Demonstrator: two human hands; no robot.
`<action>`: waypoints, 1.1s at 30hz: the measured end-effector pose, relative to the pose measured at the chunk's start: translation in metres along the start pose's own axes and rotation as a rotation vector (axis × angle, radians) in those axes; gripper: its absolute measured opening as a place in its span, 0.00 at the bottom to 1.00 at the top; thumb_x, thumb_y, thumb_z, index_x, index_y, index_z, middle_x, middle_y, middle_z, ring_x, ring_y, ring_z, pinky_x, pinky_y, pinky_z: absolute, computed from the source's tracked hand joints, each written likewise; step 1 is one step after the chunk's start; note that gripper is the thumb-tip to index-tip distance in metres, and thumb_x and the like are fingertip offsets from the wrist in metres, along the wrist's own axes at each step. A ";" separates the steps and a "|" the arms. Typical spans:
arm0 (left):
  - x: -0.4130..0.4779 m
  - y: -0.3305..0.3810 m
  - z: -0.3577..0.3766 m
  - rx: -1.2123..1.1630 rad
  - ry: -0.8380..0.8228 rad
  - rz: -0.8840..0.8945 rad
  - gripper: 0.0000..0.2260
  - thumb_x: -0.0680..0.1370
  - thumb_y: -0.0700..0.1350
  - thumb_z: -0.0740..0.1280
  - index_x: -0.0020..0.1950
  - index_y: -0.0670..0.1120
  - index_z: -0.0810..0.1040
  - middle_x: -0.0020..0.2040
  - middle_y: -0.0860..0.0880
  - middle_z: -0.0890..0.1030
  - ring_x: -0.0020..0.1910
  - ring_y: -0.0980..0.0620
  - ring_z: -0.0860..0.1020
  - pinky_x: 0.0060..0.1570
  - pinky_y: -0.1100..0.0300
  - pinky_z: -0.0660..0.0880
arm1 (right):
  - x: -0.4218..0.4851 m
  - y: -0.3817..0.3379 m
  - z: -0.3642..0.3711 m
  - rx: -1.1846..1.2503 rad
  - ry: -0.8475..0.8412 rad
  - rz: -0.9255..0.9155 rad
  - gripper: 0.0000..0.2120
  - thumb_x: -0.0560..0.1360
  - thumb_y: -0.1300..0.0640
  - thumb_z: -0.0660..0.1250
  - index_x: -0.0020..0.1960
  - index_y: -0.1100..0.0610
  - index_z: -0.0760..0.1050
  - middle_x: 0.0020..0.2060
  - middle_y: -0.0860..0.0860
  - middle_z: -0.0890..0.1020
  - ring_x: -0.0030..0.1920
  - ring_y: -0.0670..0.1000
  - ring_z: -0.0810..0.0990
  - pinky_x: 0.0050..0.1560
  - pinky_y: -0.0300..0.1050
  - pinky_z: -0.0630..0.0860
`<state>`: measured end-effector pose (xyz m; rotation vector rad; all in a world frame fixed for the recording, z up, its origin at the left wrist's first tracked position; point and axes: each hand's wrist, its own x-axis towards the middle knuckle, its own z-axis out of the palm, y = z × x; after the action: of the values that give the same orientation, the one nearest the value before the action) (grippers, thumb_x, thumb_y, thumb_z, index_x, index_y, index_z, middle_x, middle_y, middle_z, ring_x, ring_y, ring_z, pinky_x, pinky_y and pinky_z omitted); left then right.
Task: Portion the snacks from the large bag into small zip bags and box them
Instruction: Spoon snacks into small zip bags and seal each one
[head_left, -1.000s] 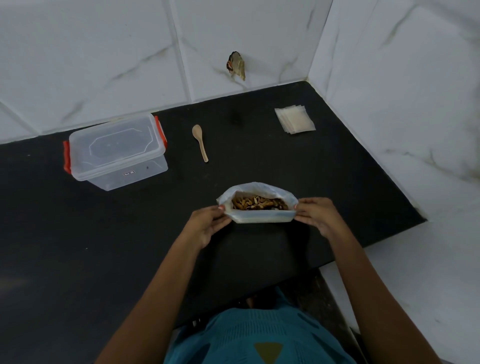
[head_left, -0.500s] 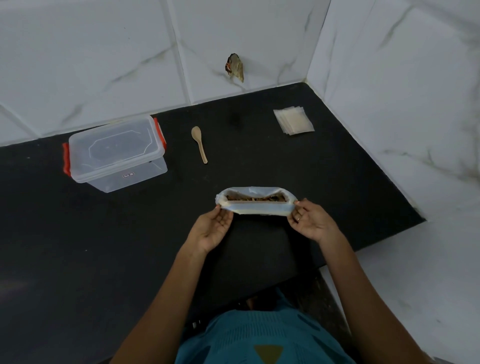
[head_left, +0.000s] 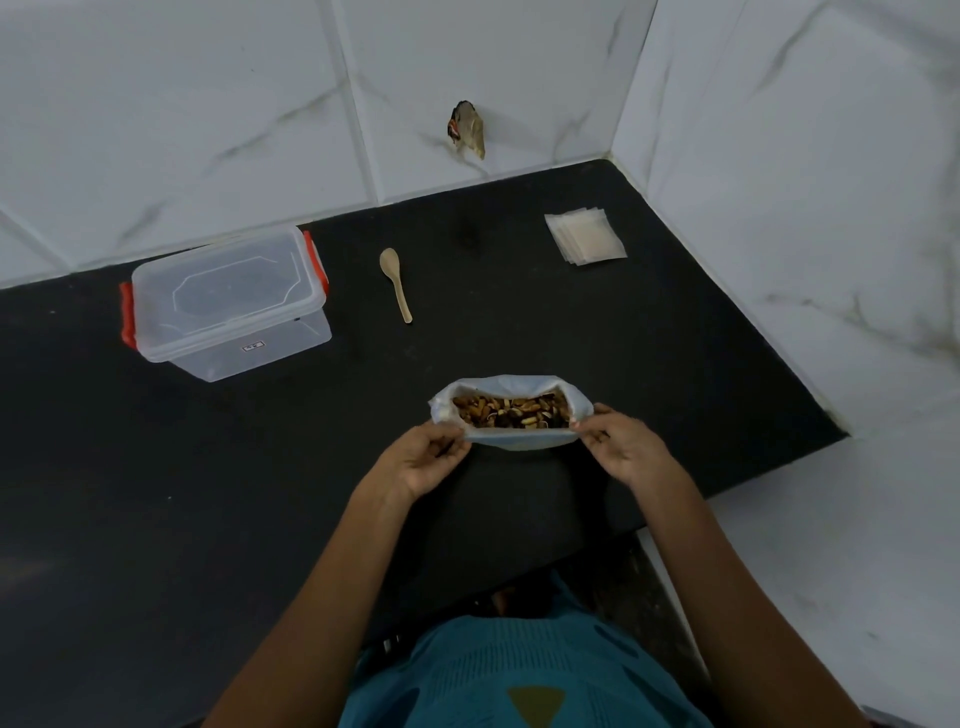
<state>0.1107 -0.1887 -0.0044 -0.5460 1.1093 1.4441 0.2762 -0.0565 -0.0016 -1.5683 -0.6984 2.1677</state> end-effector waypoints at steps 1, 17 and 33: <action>0.001 -0.001 0.000 -0.010 -0.010 0.003 0.16 0.76 0.27 0.57 0.62 0.37 0.70 0.49 0.38 0.74 0.59 0.45 0.74 0.62 0.52 0.69 | -0.002 0.001 -0.001 -0.036 0.004 -0.012 0.19 0.72 0.76 0.60 0.61 0.66 0.70 0.58 0.60 0.75 0.58 0.55 0.75 0.57 0.45 0.72; -0.005 -0.002 0.003 0.033 -0.024 -0.001 0.06 0.78 0.36 0.61 0.53 0.43 0.73 0.57 0.42 0.74 0.63 0.45 0.72 0.65 0.49 0.67 | -0.013 -0.004 -0.008 -0.290 0.015 0.099 0.08 0.76 0.66 0.62 0.54 0.66 0.73 0.43 0.60 0.79 0.46 0.55 0.79 0.46 0.49 0.78; 0.004 -0.020 0.007 -0.266 -0.123 0.127 0.17 0.81 0.46 0.56 0.67 0.39 0.69 0.58 0.41 0.76 0.57 0.46 0.75 0.55 0.52 0.72 | -0.003 -0.002 -0.002 0.118 -0.060 0.209 0.08 0.77 0.65 0.55 0.48 0.63 0.73 0.44 0.58 0.78 0.46 0.54 0.77 0.45 0.46 0.74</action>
<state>0.1308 -0.1833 -0.0115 -0.5716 0.8725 1.7267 0.2795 -0.0565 0.0012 -1.5822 -0.4306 2.3672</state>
